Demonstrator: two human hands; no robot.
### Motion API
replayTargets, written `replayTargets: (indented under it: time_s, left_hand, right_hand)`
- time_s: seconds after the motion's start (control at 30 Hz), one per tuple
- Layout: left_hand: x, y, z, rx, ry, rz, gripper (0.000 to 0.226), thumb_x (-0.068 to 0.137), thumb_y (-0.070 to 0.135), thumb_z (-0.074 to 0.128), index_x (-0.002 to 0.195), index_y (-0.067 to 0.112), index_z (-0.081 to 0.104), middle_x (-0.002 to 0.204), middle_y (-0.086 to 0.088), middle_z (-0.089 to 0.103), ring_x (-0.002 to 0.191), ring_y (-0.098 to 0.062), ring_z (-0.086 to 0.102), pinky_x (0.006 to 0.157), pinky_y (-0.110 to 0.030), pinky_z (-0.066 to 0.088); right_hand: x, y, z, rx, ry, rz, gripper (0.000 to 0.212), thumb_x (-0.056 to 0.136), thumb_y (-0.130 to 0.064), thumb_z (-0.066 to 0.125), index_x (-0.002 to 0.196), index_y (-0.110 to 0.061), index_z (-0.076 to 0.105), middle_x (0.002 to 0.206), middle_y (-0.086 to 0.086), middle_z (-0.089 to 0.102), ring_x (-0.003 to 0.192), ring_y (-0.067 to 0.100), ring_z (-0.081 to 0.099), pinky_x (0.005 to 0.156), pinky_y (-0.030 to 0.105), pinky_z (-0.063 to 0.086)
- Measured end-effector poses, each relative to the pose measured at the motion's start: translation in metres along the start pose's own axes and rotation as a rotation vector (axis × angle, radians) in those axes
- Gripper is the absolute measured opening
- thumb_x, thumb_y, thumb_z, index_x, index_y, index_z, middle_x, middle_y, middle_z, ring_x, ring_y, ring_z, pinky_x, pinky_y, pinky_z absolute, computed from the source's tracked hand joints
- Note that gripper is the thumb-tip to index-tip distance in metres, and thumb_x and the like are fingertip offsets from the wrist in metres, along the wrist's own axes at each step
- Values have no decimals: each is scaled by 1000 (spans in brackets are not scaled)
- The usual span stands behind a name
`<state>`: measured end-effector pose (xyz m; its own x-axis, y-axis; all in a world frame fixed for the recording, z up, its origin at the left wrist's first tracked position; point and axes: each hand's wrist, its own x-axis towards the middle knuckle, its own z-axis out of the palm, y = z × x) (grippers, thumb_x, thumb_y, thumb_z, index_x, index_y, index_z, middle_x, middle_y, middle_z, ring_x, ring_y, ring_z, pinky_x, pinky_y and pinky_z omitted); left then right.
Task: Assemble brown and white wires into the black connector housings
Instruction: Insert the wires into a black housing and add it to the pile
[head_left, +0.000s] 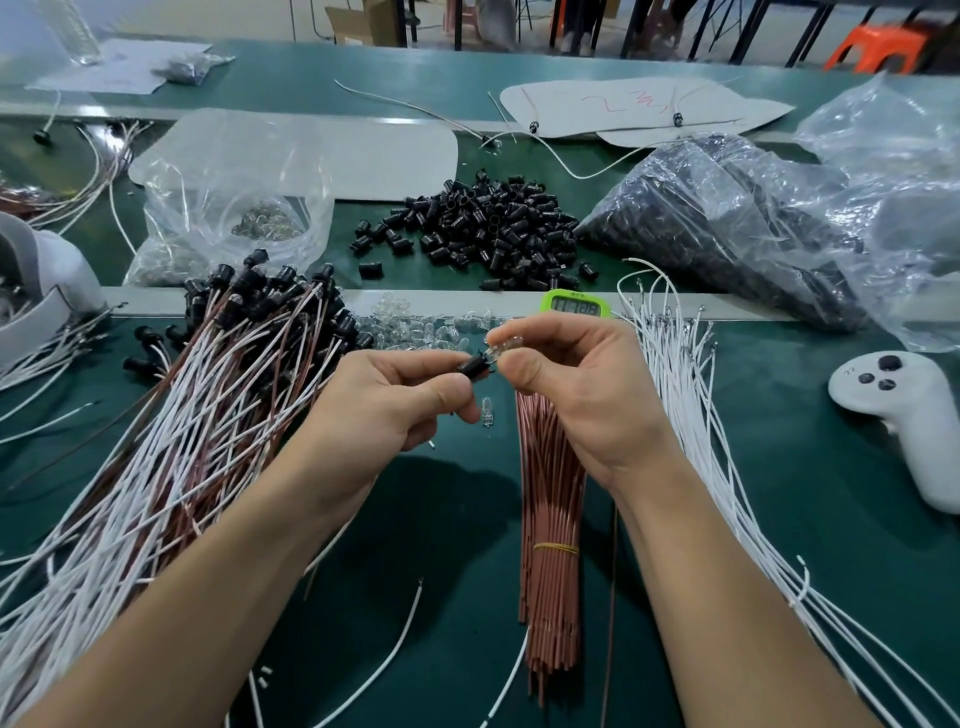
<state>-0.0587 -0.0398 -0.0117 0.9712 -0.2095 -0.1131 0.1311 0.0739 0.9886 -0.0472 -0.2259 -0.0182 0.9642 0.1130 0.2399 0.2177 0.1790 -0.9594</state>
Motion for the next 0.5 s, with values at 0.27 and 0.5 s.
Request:
replayTargets:
  time_s: [0.27, 0.5]
  left_hand:
    - [-1, -2, -3, 111, -46, 26, 22, 93, 7, 65, 94, 21, 83, 59, -6, 62, 49, -10, 29, 46, -12, 28]
    - [0, -6, -1, -32, -12, -19, 19, 77, 12, 76, 95, 8, 81, 55, 7, 41, 48, -5, 30, 43, -11, 26]
  right_hand:
    - [-1, -8, -8, -116, -84, 8, 17, 81, 1, 79, 88, -14, 80, 78, -1, 75, 73, 10, 66, 68, 21, 53]
    - [-2, -5, -3, -92, -58, -14, 19, 76, 0, 79, 82, -18, 81, 75, -1, 75, 70, 11, 65, 66, 21, 52]
